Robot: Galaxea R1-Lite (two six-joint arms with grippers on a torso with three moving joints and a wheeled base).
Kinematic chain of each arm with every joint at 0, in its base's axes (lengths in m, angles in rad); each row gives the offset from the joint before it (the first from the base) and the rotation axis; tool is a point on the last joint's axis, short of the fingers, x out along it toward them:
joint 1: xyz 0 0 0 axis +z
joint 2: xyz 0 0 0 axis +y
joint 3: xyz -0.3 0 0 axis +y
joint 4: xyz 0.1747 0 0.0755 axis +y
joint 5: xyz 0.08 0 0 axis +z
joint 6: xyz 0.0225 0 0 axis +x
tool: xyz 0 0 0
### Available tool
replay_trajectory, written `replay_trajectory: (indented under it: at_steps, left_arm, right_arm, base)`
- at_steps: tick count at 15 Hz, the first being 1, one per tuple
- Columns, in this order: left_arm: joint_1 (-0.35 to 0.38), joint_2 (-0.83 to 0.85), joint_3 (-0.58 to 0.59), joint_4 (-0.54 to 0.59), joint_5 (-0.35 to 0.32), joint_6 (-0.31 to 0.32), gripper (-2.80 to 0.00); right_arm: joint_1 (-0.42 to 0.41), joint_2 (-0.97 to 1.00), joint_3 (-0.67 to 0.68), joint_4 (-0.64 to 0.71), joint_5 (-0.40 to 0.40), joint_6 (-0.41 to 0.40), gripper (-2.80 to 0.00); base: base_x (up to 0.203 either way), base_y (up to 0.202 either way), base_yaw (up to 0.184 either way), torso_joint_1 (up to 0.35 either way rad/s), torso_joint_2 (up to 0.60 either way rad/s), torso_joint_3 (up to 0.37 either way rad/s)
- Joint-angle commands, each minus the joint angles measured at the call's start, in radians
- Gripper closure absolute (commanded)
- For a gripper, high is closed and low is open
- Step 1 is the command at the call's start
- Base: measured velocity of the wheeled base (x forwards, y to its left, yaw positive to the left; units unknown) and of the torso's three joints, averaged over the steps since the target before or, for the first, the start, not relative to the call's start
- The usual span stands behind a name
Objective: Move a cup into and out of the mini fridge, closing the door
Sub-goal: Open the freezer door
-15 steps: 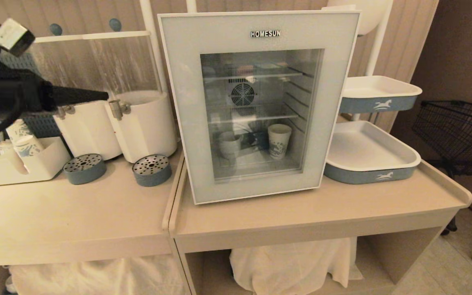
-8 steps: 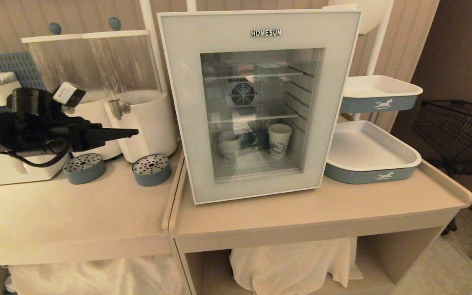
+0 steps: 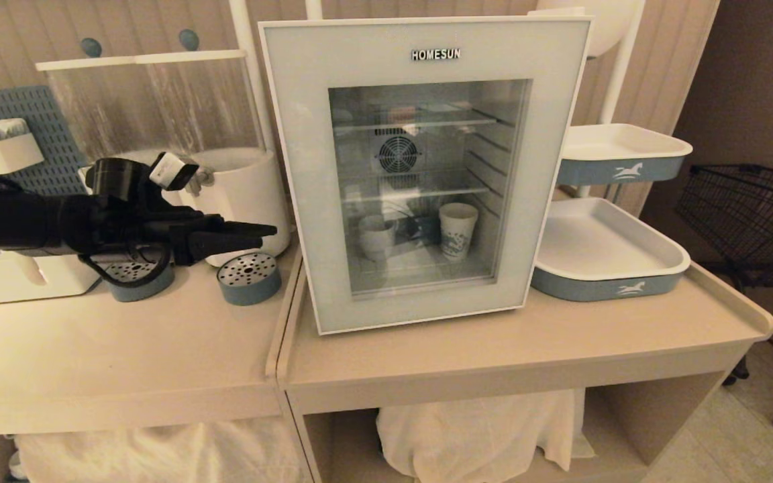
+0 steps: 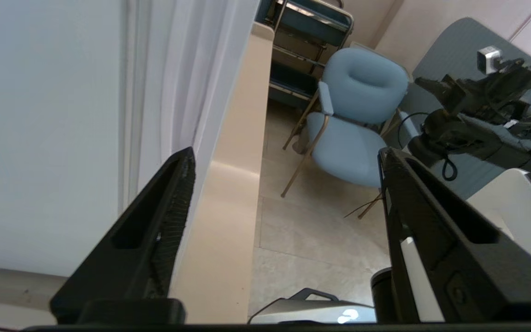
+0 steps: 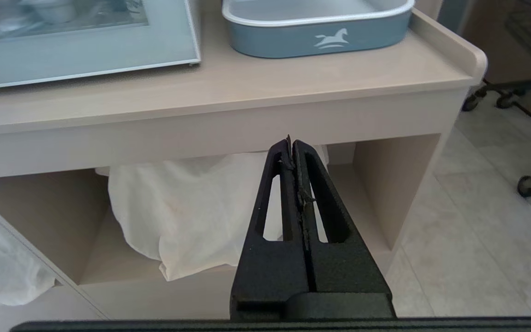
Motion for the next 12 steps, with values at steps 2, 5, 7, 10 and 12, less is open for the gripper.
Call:
replay_trajectory:
  at_steps: [2,5,7,10,12]
  left_arm:
    - [-0.046,-0.008,0.021,-0.002,0.033,0.033,-2.80]
    - [-0.061,-0.014,0.023,-0.003,0.046,0.035,-2.80]
    - [-0.071,-0.011,0.023,-0.006,0.056,0.035,-2.80]
    - [-0.072,-0.008,0.020,-0.009,0.084,0.035,-2.80]
    - [-0.076,0.012,0.000,-0.021,0.096,0.035,-2.80]
  right_arm:
    - [0.000,0.001,0.000,0.001,-0.001,0.000,0.00]
    - [0.000,0.001,0.000,0.001,-0.001,0.000,0.00]
    - [0.000,0.001,0.000,0.001,-0.001,0.000,0.00]
    - [0.000,0.001,0.000,0.001,-0.001,0.000,0.00]
    - [0.000,0.001,0.000,0.001,-0.001,0.000,0.00]
  base:
    - [0.000,0.000,0.000,0.000,0.00,0.000]
    - [0.000,0.000,0.000,0.000,0.00,0.000]
    - [0.000,0.000,0.000,0.000,0.00,0.000]
    - [0.000,0.000,0.000,0.000,0.00,0.000]
    - [0.000,0.000,0.000,0.000,0.00,0.000]
